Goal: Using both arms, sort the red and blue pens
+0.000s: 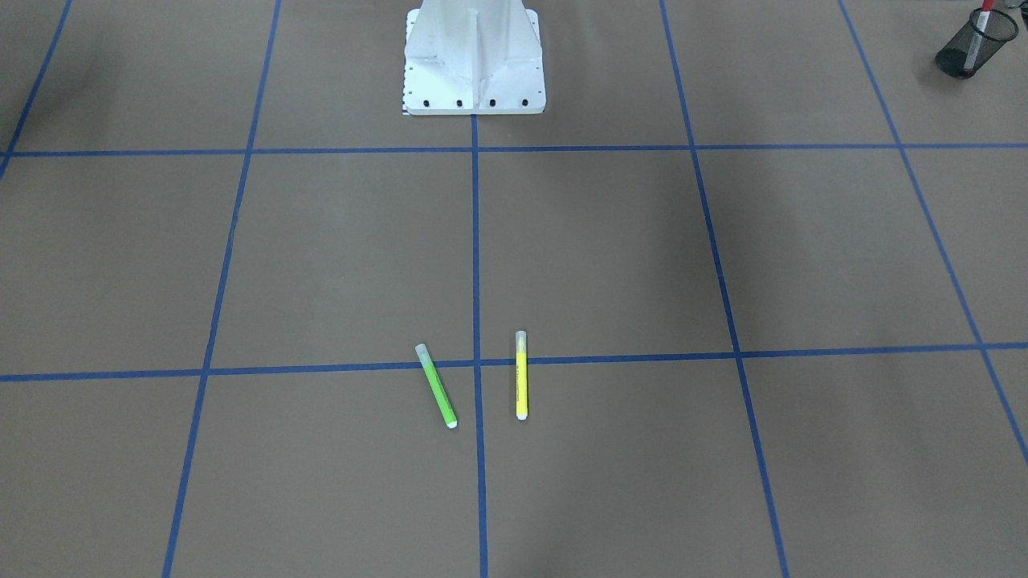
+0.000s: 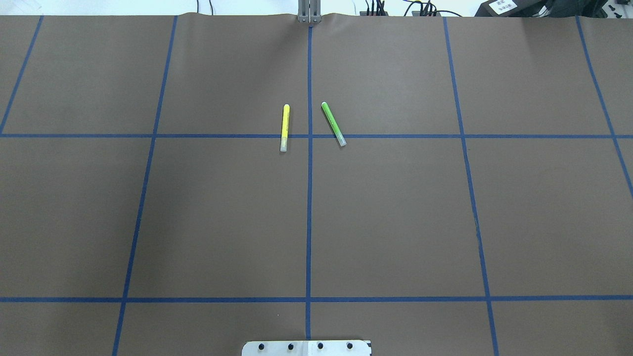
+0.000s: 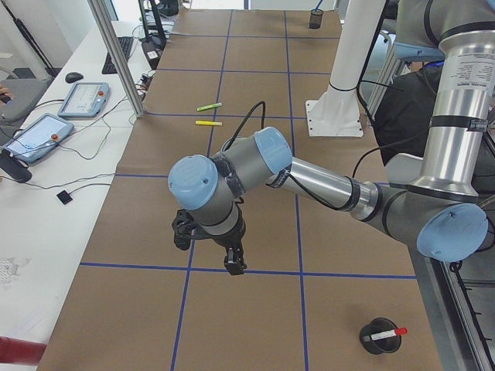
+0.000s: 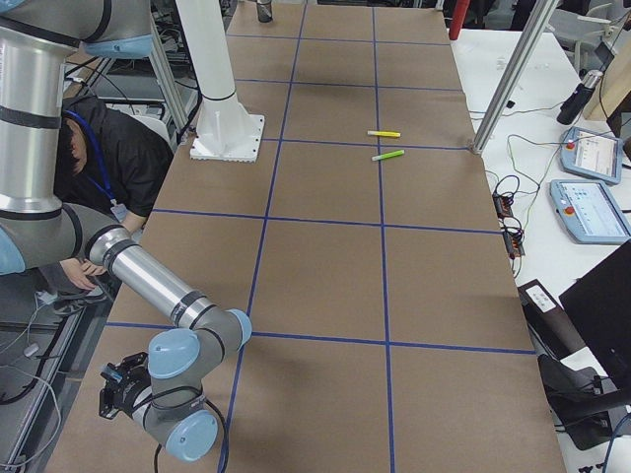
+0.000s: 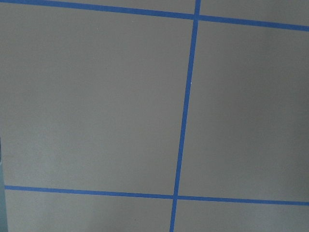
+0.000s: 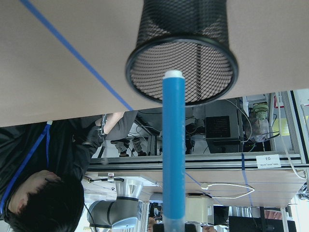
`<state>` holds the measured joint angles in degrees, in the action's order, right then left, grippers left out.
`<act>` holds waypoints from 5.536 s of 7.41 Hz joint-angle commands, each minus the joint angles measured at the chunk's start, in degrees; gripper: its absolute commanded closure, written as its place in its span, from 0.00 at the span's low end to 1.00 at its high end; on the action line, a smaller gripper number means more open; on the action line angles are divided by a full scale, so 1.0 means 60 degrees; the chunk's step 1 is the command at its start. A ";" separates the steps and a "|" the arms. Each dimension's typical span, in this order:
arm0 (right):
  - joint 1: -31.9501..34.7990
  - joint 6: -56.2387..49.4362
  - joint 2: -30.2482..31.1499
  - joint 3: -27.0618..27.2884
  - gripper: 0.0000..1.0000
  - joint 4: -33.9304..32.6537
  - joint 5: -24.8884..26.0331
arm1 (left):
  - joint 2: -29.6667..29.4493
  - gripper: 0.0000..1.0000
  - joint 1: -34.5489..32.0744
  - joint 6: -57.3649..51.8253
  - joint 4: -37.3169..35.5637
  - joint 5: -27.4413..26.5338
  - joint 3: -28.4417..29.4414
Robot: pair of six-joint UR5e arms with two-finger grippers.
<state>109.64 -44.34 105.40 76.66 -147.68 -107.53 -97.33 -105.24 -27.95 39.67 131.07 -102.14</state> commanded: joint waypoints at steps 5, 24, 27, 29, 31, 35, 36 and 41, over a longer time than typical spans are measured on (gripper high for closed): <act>-0.0021 0.0779 -0.0017 -0.0340 0.64 0.0122 -0.0520 | 0.0094 0.00 0.0005 0.0000 -0.0065 -0.0005 -0.0130; -0.3522 0.8152 -0.5672 0.2266 0.00 0.5351 -0.4505 | -0.0141 0.00 0.3550 0.5567 0.8488 -0.0034 0.1421; -0.3522 0.8239 -0.3806 0.2151 0.00 0.8571 -0.4447 | 0.0633 0.00 0.3317 0.4765 0.8666 -0.0005 0.1775; -0.3522 0.8560 -0.3562 0.2077 0.00 0.9161 -0.4519 | 0.0897 0.00 0.2980 0.4499 0.8680 -0.0005 0.1949; -0.3522 0.8738 -0.3446 0.2077 0.00 0.9160 -0.4549 | 0.1219 0.00 0.2818 0.3970 0.8695 -0.0005 0.1877; -0.3303 0.8709 -0.3284 0.2121 0.00 0.8516 -0.5325 | 0.1207 0.00 0.2832 0.4058 0.8695 -0.0005 0.1862; -0.3230 0.8636 -0.3110 0.2194 0.00 0.8602 -0.5340 | 0.1207 0.00 0.2832 0.4029 0.8695 0.0010 0.1862; -0.3112 0.8621 -0.2903 0.2399 0.00 0.8647 -0.5340 | 0.1163 0.00 0.2832 0.3985 0.8695 0.0010 0.1774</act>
<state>90.93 7.32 87.84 90.78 -95.81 -139.57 -90.17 -88.26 -3.97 91.85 131.13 -91.40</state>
